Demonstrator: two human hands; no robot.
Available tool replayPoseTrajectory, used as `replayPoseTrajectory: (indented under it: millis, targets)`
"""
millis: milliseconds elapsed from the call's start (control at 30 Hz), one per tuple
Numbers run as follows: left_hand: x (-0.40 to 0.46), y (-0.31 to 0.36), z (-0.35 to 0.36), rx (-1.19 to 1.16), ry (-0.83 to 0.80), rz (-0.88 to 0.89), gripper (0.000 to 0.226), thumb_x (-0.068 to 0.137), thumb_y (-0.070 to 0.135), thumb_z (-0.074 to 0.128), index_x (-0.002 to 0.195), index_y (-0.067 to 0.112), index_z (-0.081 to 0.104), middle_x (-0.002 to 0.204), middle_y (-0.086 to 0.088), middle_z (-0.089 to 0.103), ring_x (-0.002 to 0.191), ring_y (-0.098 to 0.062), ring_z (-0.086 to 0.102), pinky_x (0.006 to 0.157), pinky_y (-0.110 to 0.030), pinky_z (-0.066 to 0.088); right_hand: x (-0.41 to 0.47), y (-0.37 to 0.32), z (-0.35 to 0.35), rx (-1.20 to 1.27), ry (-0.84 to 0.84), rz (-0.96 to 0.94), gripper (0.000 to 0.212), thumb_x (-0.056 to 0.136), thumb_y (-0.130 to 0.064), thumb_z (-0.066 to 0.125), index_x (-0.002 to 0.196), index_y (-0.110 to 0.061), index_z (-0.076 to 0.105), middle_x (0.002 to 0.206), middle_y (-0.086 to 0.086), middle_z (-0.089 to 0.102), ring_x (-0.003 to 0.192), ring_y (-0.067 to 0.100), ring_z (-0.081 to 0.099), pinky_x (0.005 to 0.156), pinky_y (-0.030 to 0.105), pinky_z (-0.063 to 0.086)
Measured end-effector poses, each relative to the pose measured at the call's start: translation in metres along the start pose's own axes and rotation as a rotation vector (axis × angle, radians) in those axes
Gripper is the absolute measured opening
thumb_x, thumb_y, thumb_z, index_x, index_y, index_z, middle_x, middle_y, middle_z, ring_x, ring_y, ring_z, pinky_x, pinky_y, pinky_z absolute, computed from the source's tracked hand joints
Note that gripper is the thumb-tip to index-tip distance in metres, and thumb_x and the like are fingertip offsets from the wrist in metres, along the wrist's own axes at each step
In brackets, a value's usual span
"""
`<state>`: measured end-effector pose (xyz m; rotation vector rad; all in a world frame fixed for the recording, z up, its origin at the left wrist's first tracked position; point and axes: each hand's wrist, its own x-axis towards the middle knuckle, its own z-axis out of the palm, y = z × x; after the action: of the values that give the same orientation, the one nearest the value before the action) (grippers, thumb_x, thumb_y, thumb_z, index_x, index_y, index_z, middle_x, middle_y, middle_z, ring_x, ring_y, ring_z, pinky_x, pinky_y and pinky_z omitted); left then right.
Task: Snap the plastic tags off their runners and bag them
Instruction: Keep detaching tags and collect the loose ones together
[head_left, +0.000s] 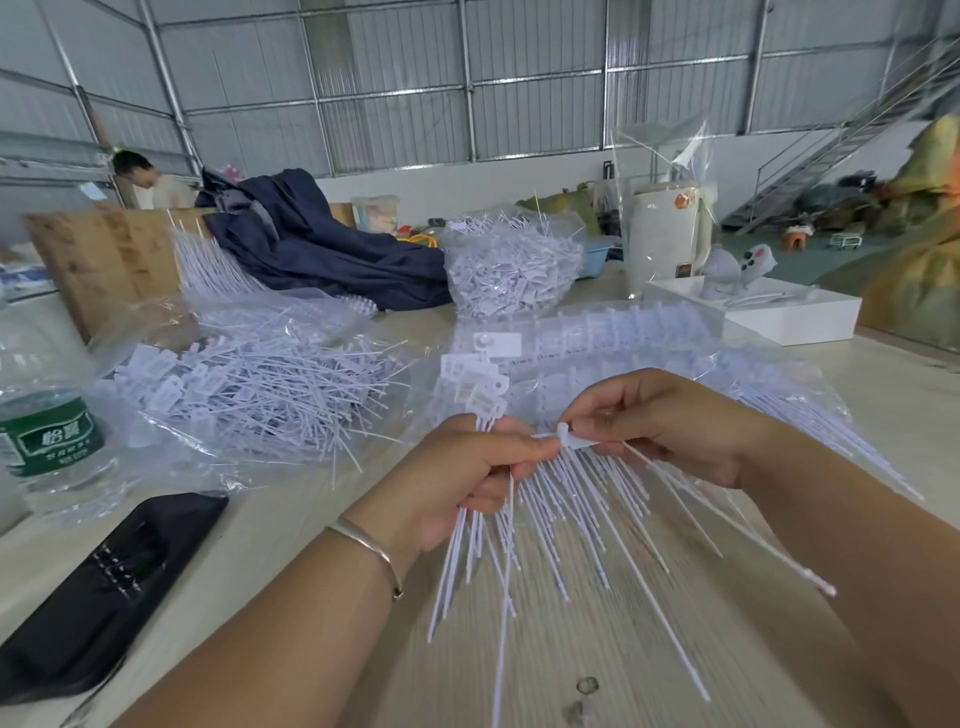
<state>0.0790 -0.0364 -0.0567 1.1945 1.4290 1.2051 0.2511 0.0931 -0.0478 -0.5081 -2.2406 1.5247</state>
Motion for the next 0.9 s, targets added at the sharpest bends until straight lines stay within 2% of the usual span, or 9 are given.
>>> replayPoseTrajectory:
  millis: [167, 267, 400, 500, 533, 600, 667, 733, 900]
  targets:
    - [-0.004, 0.005, -0.002, 0.136, -0.159, 0.002, 0.023, 0.077, 0.012, 0.076, 0.062, 0.018, 0.059, 0.049, 0.003, 0.035, 0.044, -0.011, 0.022, 0.043, -0.02, 0.017, -0.004, -0.001, -0.006, 0.066, -0.186, 0.015, 0.017, 0.069, -0.012, 0.08, 0.085, -0.007, 0.078, 0.081, 0.018, 0.066, 0.075, 0.026, 0.049, 0.074, 0.032, 0.036]
    - [-0.005, 0.004, 0.003, 0.229, -0.274, -0.039, 0.026, 0.078, 0.005, 0.073, 0.059, 0.018, 0.06, 0.048, 0.003, 0.031, 0.042, -0.011, 0.025, 0.043, -0.018, 0.02, -0.007, -0.003, -0.005, 0.052, -0.372, 0.09, 0.013, 0.074, -0.007, 0.068, 0.074, -0.013, 0.079, 0.054, -0.003, 0.061, 0.05, 0.004, 0.046, 0.055, 0.013, 0.038]
    - [-0.006, 0.008, 0.005, 0.288, -0.375, -0.111, 0.018, 0.074, 0.009, 0.074, 0.061, 0.018, 0.065, 0.046, 0.005, 0.03, 0.041, -0.009, 0.024, 0.042, -0.016, 0.021, -0.007, -0.008, 0.0, 0.015, -0.465, 0.138, 0.014, 0.077, -0.009, 0.064, 0.073, -0.014, 0.077, 0.05, -0.006, 0.056, 0.047, 0.003, 0.042, 0.05, 0.016, 0.032]
    - [-0.001, 0.003, -0.007, 0.596, -0.052, -0.104, 0.023, 0.068, 0.01, 0.079, 0.058, 0.017, 0.059, 0.051, 0.002, 0.05, 0.037, -0.007, 0.038, 0.039, -0.015, 0.028, -0.016, -0.014, -0.011, -0.081, -0.567, 0.095, 0.012, 0.079, -0.013, 0.066, 0.076, -0.016, 0.078, 0.07, 0.008, 0.066, 0.062, 0.025, 0.052, 0.061, 0.023, 0.036]
    - [0.001, -0.001, -0.016, 0.661, 0.126, -0.075, 0.027, 0.068, 0.009, 0.079, 0.057, 0.016, 0.056, 0.055, 0.002, 0.057, 0.037, -0.005, 0.043, 0.04, -0.014, 0.031, -0.018, -0.014, -0.018, -0.057, -0.552, 0.061, 0.011, 0.078, -0.015, 0.067, 0.078, -0.015, 0.078, 0.073, 0.015, 0.063, 0.064, 0.032, 0.043, 0.062, 0.03, 0.029]
    - [0.003, -0.005, -0.03, 0.497, 0.346, -0.036, 0.032, 0.069, 0.012, 0.083, 0.062, 0.015, 0.052, 0.048, 0.009, 0.056, 0.037, -0.003, 0.046, 0.042, -0.012, 0.034, -0.018, -0.01, -0.031, 0.101, -0.372, -0.017, 0.01, 0.075, -0.011, 0.068, 0.08, -0.009, 0.077, 0.073, 0.016, 0.055, 0.067, 0.032, 0.026, 0.063, 0.041, 0.013]
    - [0.004, -0.004, -0.034, 0.244, 0.341, -0.034, 0.03, 0.067, 0.019, 0.087, 0.071, 0.014, 0.058, 0.049, 0.009, 0.056, 0.043, -0.007, 0.049, 0.048, -0.014, 0.037, -0.012, -0.006, -0.03, 0.284, -0.159, -0.058, 0.014, 0.077, -0.004, 0.065, 0.085, -0.008, 0.076, 0.078, 0.019, 0.046, 0.067, 0.026, 0.023, 0.064, 0.039, 0.011]
    - [0.006, -0.004, -0.025, 0.103, 0.235, -0.036, 0.024, 0.067, 0.016, 0.088, 0.076, 0.018, 0.065, 0.052, 0.007, 0.055, 0.042, -0.007, 0.046, 0.042, -0.013, 0.034, -0.007, -0.002, -0.023, 0.374, -0.052, -0.038, 0.021, 0.078, -0.004, 0.06, 0.091, -0.008, 0.075, 0.078, 0.016, 0.04, 0.063, 0.019, 0.031, 0.059, 0.027, 0.022]
    - [0.008, -0.007, -0.013, 0.108, 0.246, -0.077, 0.024, 0.085, 0.026, 0.075, 0.075, 0.014, 0.056, 0.058, 0.001, 0.047, 0.039, -0.006, 0.038, 0.038, -0.016, 0.029, 0.0, 0.008, -0.015, 0.5, -0.055, 0.088, 0.035, 0.077, 0.009, 0.051, 0.108, 0.003, 0.065, 0.073, 0.01, 0.054, 0.055, 0.013, 0.045, 0.051, 0.02, 0.042]
